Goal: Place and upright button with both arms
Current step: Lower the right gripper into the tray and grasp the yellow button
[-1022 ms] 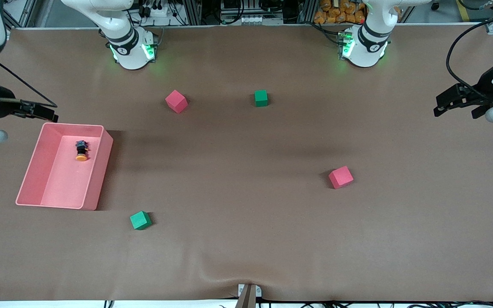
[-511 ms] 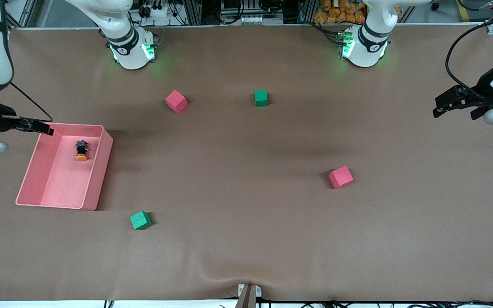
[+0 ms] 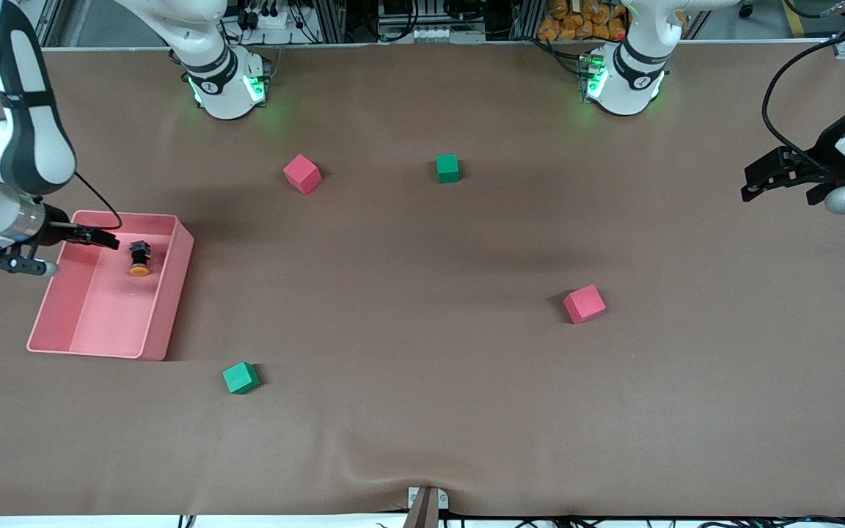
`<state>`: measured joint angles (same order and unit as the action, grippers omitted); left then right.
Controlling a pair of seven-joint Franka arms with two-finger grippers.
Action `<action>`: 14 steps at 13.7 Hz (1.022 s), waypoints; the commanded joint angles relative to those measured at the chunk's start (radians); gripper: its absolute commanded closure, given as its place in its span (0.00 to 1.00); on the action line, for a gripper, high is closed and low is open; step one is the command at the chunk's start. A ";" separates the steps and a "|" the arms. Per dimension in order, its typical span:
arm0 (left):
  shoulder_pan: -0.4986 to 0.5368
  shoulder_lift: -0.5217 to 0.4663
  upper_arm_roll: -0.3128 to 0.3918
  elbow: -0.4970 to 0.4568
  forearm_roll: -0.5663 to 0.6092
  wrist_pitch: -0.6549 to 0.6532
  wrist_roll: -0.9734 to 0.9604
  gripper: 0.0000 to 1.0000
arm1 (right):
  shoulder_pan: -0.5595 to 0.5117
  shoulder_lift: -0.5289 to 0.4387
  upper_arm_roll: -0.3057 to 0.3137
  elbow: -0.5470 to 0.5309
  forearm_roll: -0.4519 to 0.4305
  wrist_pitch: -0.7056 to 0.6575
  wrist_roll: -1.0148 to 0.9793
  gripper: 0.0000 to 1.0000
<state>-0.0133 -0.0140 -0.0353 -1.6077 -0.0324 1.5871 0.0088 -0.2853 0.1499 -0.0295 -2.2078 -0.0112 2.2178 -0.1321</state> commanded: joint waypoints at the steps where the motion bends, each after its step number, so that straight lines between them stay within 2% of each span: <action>1: 0.001 -0.014 -0.003 0.011 0.020 -0.015 0.074 0.00 | -0.029 0.013 0.016 -0.035 -0.019 0.056 -0.011 0.00; 4: 0.009 -0.015 0.002 0.012 0.020 -0.015 0.178 0.00 | -0.029 0.028 0.016 -0.038 -0.018 0.075 -0.021 0.00; 10: 0.009 -0.003 -0.003 0.009 0.037 -0.015 0.171 0.00 | -0.023 0.076 0.016 -0.061 -0.019 0.172 -0.060 0.00; 14: 0.010 -0.004 0.002 0.018 0.035 -0.013 0.174 0.00 | -0.020 0.140 0.016 -0.072 -0.019 0.249 -0.061 0.00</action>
<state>-0.0069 -0.0155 -0.0321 -1.6022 -0.0164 1.5854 0.1693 -0.2923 0.2623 -0.0234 -2.2620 -0.0173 2.4081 -0.1770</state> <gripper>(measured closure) 0.000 0.000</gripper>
